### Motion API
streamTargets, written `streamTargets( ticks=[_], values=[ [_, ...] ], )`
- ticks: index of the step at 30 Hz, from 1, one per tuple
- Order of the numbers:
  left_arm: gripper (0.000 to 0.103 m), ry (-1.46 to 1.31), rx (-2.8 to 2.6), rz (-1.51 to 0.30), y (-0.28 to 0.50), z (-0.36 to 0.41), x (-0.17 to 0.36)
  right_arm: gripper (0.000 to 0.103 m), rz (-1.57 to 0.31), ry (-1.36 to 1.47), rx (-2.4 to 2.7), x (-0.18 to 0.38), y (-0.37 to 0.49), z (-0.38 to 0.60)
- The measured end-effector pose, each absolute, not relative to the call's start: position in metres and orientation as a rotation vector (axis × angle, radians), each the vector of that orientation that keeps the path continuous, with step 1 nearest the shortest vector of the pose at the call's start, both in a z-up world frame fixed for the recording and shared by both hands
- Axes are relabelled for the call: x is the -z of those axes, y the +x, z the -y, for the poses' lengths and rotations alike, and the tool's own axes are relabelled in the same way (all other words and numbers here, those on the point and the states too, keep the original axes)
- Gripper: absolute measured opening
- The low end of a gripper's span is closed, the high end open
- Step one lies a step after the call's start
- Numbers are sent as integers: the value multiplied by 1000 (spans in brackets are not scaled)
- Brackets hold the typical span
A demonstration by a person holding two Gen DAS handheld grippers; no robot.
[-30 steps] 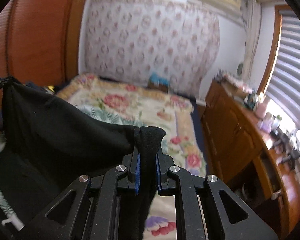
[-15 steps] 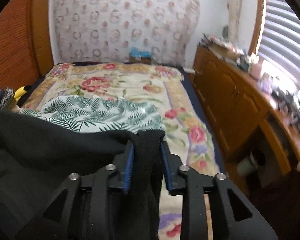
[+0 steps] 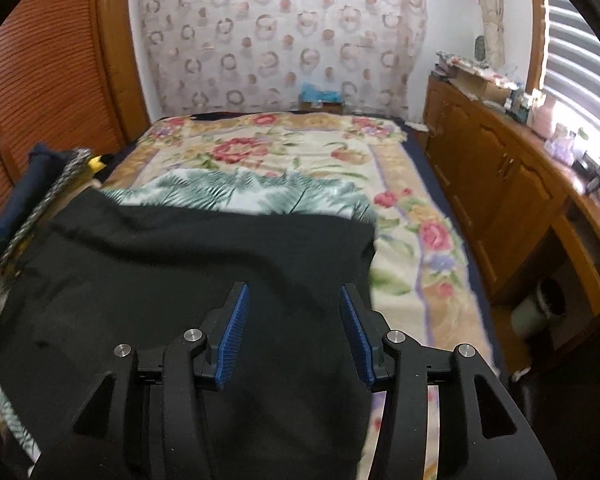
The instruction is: Fold small clothes
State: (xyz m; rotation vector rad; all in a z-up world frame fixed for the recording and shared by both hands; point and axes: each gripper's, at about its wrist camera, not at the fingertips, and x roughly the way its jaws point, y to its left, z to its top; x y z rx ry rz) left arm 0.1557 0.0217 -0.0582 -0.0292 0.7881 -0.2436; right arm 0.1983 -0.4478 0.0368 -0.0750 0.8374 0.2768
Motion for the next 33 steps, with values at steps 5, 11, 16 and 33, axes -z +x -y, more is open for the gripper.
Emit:
streamTargets(
  ticks=[5,11,16,33],
  values=[
    [66,-3,199,-860,138,-24,86,47,-882,-80,-267,-9,162,452],
    [66,-30,203,-907,128,-23,108,47,-953,-42,-241,21,131,464],
    [66,-35,196,-917,130,-25,110,47,-953,0,-227,25,124,474],
    [66,-47,151,-882,132,-25,111,48,-919,11,-146,27,144,469]
  ],
)
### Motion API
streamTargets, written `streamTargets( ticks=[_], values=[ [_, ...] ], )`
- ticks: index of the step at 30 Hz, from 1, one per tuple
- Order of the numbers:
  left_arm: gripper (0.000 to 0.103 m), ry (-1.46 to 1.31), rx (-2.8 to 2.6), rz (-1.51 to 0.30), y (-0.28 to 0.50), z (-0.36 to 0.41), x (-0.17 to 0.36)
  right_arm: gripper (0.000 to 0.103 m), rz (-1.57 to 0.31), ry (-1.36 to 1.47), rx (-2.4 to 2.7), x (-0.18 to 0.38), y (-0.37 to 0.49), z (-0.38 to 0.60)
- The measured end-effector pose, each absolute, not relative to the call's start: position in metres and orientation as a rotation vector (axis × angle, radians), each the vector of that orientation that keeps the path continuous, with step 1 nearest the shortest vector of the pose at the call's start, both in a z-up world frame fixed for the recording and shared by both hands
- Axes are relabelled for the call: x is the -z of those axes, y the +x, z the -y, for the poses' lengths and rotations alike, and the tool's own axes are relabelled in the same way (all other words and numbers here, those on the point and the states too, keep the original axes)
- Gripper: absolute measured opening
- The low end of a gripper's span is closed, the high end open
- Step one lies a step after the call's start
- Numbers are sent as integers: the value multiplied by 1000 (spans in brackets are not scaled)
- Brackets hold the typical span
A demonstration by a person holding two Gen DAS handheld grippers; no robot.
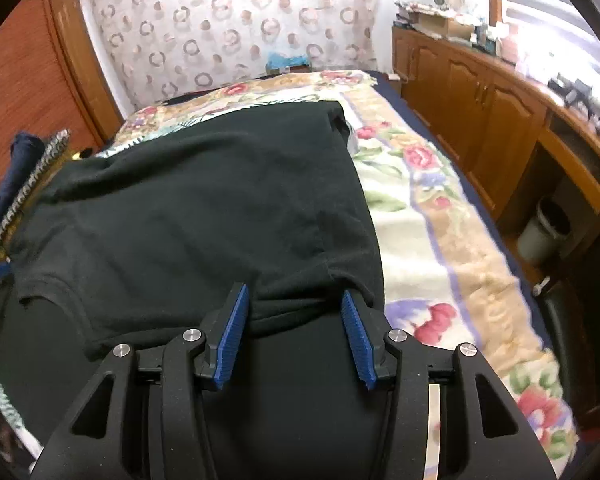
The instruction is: Fold small clothes
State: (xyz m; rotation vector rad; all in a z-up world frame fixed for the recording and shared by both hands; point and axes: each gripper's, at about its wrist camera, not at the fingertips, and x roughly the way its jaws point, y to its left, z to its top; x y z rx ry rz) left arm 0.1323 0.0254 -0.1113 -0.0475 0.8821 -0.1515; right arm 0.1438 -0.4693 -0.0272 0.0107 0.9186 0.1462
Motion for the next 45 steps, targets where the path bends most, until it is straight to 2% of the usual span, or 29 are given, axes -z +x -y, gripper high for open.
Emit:
streamTargets(
  ticks=[5,13,20,21,23,24,25,26,28,34,45],
  values=[
    [64,-117,151,-873,137,-29,110,49,-915,-15,-131,28,144,468],
    [43,-136,147,-871,145,-23,109,49,-914,-17,-129,29,143,471],
    [43,-159,111,-871,158,-26,109,48,-912,-28,-118,28,144,468],
    [42,-162,110,-870,159,-28,110,45,-911,-28,-115,28,144,468],
    [25,-157,96,-868,161,-29,110,37,-910,-19,-117,28,144,468],
    [21,-145,84,-868,161,-30,111,30,-909,-16,-120,28,144,468],
    [15,-132,76,-868,162,-31,111,19,-907,-14,-121,28,143,468],
    [8,-127,77,-868,162,-31,111,14,-904,-15,-126,27,143,467],
    [1,-123,96,-866,161,-33,110,8,-902,-16,-134,27,143,465],
    [0,-74,126,-769,140,-22,88,5,-829,-12,-149,13,134,459],
    [0,-89,161,-621,100,-24,39,4,-666,-35,-168,-50,110,457]
  ],
)
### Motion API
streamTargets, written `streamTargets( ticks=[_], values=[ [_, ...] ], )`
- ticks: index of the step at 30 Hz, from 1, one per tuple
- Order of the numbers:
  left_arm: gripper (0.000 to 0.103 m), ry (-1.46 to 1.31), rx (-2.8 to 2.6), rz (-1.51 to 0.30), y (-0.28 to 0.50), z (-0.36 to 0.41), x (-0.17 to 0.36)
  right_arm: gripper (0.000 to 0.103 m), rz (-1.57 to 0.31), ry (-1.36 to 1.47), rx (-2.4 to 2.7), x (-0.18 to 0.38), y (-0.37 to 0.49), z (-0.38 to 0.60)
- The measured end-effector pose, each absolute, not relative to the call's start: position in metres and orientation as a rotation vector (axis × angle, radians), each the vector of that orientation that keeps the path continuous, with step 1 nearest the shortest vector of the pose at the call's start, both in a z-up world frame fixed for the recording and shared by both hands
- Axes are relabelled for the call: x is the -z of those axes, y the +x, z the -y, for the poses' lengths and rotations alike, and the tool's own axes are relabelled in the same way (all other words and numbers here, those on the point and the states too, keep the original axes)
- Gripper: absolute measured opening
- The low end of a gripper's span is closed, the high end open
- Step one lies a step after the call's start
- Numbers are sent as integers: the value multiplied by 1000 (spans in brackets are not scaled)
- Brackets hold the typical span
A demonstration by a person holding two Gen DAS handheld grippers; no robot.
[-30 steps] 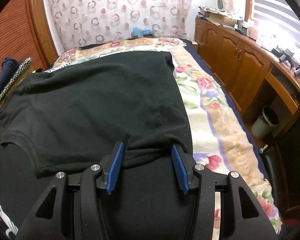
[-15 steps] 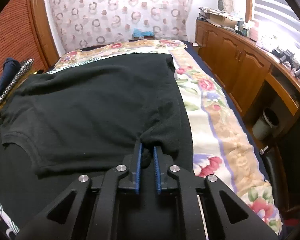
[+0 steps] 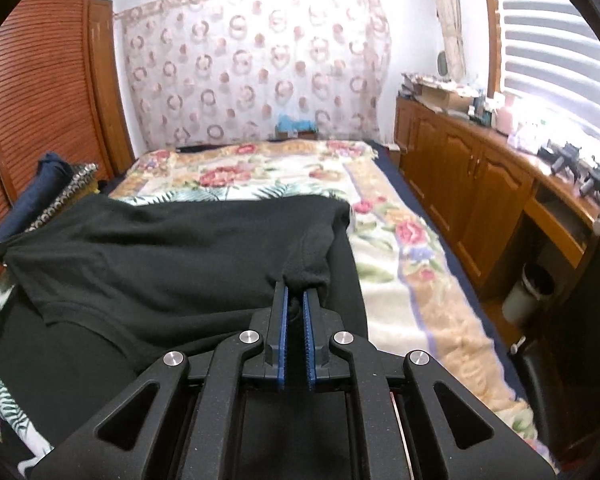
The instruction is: Fold small clothes
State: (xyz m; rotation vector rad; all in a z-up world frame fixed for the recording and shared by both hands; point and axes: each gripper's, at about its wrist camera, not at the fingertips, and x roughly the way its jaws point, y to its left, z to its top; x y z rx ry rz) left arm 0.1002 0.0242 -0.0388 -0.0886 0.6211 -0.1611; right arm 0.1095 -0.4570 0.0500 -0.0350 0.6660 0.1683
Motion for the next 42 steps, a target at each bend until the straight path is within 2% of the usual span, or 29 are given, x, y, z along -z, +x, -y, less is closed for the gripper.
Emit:
streamTargets(
  ticks=[18,29,35,39,41,42],
  values=[
    [0,-67,153,-626,4,-28,40,4,-682,-84,-189,-74,29,476],
    [0,-36,122,-745,1,-19,88,4,-852,-70,-174,-6,16,479],
    [1,-35,122,-772,0,-17,94,6,-872,-84,-176,-3,12,478],
    [11,-34,116,-752,-2,-19,87,15,-842,-103,-164,-16,11,475],
    [25,-44,116,-744,-1,-22,82,17,-823,-104,-162,-25,13,474],
    [29,-48,123,-740,0,-23,80,21,-812,-111,-158,-28,13,473]
  ],
)
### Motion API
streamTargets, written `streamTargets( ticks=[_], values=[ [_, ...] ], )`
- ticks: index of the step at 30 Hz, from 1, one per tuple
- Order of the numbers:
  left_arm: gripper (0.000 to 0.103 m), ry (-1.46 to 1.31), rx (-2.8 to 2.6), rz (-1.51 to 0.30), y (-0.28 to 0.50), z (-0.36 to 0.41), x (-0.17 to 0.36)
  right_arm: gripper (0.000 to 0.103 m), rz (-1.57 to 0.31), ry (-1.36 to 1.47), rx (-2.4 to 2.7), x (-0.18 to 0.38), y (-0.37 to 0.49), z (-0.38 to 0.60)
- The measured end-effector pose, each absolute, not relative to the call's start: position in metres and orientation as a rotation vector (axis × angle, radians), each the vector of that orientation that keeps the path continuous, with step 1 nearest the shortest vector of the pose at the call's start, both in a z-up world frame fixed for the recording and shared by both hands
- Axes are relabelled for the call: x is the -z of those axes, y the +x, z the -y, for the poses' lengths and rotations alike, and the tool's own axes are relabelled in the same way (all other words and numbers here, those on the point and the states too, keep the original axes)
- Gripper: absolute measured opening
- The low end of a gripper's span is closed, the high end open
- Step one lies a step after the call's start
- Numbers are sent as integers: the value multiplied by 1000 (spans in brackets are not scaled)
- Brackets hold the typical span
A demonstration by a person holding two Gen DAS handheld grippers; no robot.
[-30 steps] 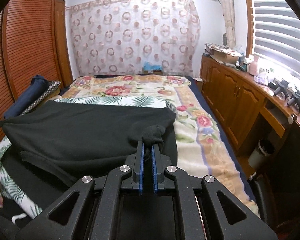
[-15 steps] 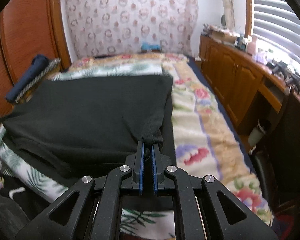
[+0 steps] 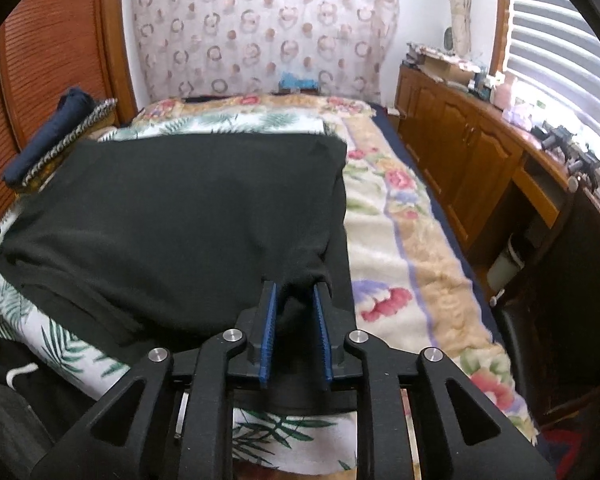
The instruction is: Fold small clothes
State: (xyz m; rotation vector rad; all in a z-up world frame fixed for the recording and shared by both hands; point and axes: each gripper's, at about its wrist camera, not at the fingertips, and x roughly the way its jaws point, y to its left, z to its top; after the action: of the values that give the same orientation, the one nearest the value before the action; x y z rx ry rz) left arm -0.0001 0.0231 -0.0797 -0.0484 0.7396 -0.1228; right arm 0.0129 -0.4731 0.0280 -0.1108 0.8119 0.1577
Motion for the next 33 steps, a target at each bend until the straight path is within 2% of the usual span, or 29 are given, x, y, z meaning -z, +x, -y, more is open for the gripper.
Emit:
streamTargets(
  ticks=[1,4,8,19,20,25,33],
  values=[
    [36,-50,129,-740,1,-24,79,27,-793,-120,-156,-32,13,470],
    [42,-41,133,-754,10,-24,78,41,-771,-123,-174,-38,20,461],
    [60,-26,133,-784,25,-24,86,43,-780,-126,-231,-28,37,435],
    [60,-58,135,-781,56,-34,89,43,-857,-183,-421,18,72,351],
    [57,-73,146,-782,59,-36,89,43,-866,-185,-433,20,75,347],
    [27,-97,186,-830,80,-42,96,43,-895,-201,-440,28,83,338],
    [24,-80,173,-878,92,-40,111,51,-885,-213,-455,33,86,333]
  ],
)
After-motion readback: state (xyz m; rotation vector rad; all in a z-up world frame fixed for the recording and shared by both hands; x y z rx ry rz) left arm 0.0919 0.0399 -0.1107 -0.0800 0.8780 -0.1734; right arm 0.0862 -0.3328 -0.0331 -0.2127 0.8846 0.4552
